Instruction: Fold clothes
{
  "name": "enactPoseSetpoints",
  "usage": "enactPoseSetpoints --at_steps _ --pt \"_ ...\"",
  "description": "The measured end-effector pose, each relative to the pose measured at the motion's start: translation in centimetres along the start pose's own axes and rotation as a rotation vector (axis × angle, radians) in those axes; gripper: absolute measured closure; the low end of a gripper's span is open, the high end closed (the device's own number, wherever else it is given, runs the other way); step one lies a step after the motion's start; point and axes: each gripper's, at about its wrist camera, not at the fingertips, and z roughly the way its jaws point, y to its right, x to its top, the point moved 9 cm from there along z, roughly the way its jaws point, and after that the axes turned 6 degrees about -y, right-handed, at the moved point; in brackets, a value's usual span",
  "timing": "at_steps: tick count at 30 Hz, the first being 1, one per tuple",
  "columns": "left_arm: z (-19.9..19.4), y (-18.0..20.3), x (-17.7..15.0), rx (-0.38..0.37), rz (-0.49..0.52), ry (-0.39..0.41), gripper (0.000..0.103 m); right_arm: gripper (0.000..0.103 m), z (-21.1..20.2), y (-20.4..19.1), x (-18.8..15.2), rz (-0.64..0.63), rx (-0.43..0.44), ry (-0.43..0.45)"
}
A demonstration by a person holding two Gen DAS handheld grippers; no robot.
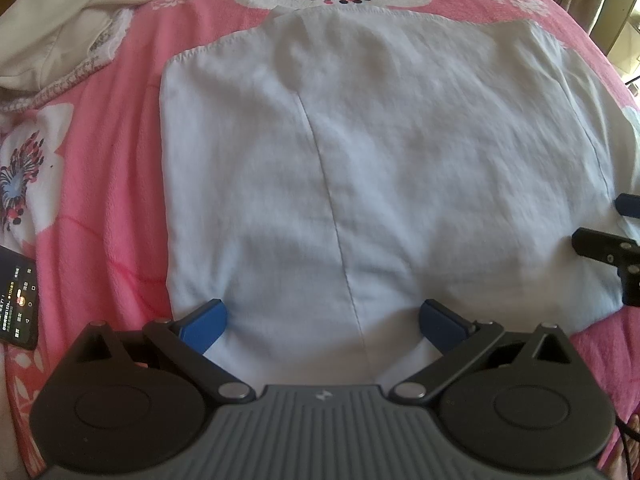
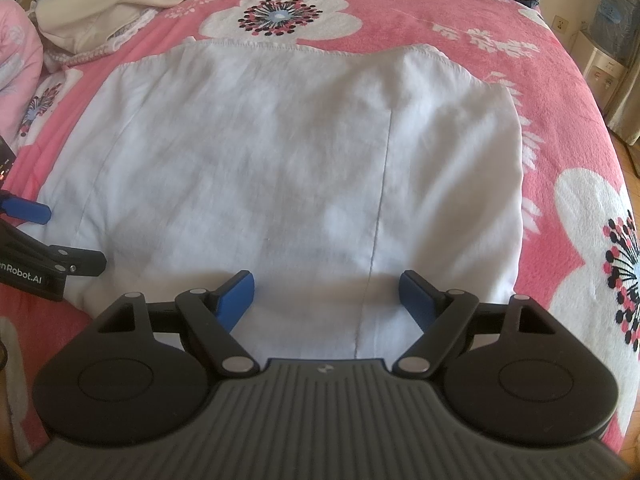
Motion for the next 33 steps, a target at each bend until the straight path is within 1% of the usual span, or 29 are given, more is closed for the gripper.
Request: enactPoseSetpoints --at_steps 19,24,28,30,33 --pt "0.3 -0.3 0.2 -0.001 0.003 -0.002 0.000 0.022 0.1 -0.1 0.0 -0.001 -0.003 -0.002" --pt "0.3 -0.8 -0.1 -0.015 0.034 -0.014 0.000 0.021 0.1 -0.1 0.0 0.001 -0.006 0.001" --pt "-0.4 -1.8 -0.7 -0.047 0.065 -0.016 0.000 0.021 -1.6 -0.2 0.7 0.027 0.006 0.092" --pt "-0.9 -2.7 -1.1 -0.074 0.068 -0.004 0.000 0.021 -2.9 -0.5 1.3 0.002 -0.007 0.149" --pt "-1.9 -4.4 -2.1 -0.094 0.047 0.017 0.000 0.021 -3.8 -1.4 2.1 -0.055 -0.022 0.193"
